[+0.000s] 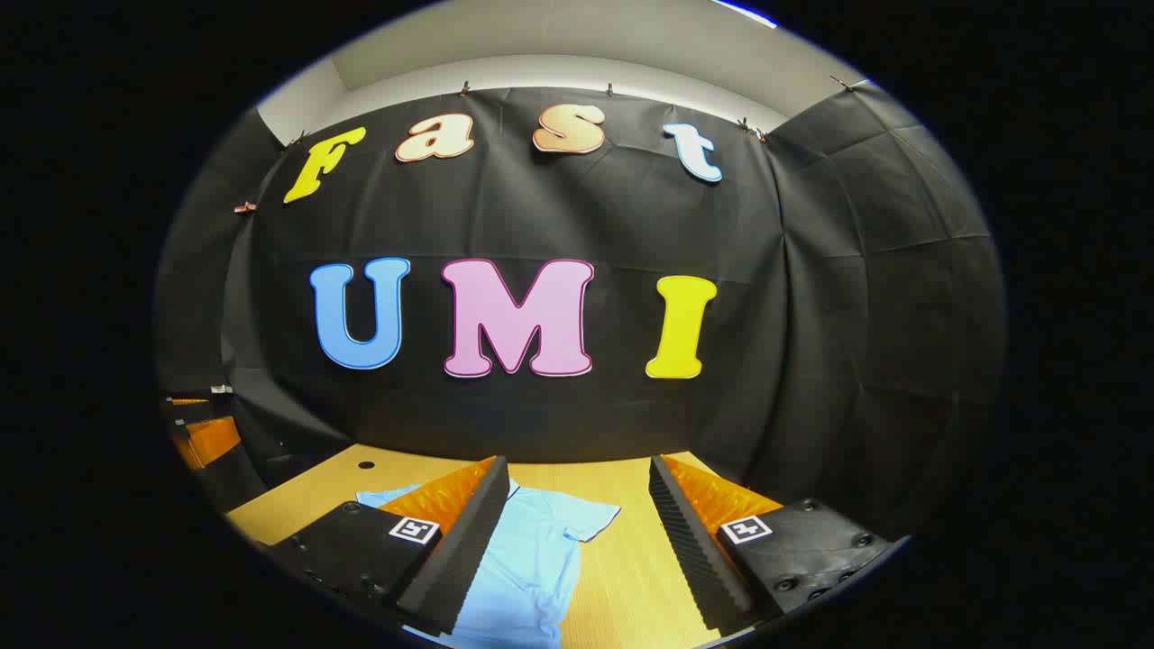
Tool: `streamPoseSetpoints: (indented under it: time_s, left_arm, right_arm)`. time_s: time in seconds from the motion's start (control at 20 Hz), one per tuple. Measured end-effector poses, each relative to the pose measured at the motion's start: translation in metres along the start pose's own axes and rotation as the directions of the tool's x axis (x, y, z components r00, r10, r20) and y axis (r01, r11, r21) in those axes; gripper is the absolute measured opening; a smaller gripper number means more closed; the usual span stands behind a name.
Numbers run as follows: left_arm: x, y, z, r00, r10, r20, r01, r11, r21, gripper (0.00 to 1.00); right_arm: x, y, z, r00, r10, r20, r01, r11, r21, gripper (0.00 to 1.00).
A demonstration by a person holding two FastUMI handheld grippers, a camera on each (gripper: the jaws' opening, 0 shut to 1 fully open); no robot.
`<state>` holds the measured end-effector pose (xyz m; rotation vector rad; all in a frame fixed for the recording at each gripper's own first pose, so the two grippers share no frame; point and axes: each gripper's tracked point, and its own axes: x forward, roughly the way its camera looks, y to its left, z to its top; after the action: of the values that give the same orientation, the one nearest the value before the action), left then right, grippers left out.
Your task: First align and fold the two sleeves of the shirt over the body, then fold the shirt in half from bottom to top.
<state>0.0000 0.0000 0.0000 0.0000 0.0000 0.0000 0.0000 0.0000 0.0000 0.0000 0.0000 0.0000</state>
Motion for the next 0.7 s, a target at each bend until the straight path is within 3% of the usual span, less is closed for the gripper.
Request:
streamPoseSetpoints:
  time_s: [0.7]
  left_arm:
    - [0.026, -0.002, -0.011, 0.996, 0.082, -0.024, -0.082, 0.997, 0.002, 0.99]
  right_arm:
    - [0.043, 0.008, -0.029, 0.996, 0.079, -0.051, -0.079, 0.997, 0.004, 0.97]
